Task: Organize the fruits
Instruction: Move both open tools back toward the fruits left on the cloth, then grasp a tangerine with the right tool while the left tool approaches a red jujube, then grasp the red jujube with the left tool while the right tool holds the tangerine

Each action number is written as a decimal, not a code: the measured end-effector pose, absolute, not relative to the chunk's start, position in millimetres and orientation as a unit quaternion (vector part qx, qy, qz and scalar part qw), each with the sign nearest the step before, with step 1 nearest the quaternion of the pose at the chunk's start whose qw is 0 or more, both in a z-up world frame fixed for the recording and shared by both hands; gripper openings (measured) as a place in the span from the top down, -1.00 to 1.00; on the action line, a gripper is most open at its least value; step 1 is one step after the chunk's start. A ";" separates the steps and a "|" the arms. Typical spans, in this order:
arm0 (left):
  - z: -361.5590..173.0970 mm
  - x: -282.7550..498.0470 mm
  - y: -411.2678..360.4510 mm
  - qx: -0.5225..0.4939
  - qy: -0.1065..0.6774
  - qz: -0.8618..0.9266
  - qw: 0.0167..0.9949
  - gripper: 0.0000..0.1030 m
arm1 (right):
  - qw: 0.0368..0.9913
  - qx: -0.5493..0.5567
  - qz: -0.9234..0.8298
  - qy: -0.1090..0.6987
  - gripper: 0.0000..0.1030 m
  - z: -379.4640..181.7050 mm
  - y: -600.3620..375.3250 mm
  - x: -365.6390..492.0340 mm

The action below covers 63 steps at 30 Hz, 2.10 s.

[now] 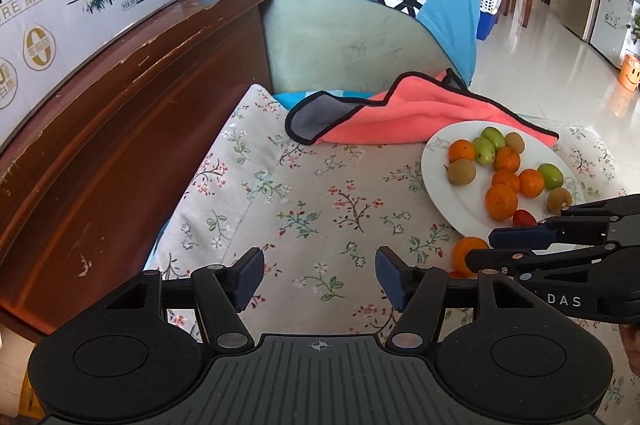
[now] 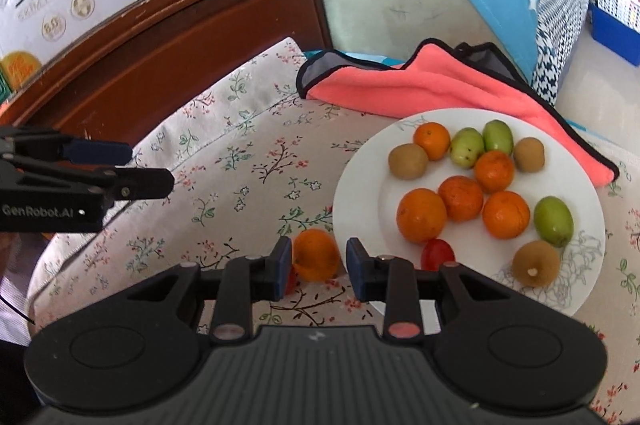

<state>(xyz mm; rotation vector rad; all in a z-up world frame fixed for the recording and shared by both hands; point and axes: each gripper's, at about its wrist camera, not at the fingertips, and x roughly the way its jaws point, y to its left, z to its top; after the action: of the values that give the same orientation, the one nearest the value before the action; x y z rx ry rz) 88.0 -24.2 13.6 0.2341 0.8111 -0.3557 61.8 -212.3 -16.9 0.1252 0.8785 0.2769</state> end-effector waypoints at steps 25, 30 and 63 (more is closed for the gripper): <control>-17.6 63.4 -56.7 0.176 0.378 -0.283 0.864 -0.19 | 0.893 0.023 0.162 0.419 0.53 -6.7 -214.3 38.0; -26.8 59.4 -74.3 0.188 0.369 -0.308 0.856 -0.18 | 0.885 0.034 0.166 0.434 0.53 -3.1 -224.8 27.0; -25.0 66.1 -91.2 0.139 0.373 -0.344 0.850 0.54 | 0.875 0.064 0.148 0.456 0.53 0.1 -250.4 12.9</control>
<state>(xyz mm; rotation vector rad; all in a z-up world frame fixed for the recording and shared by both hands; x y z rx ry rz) 66.1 -91.2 -25.0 0.2922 0.7855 -0.7252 12.9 -250.4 0.1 0.1346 0.9513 0.3095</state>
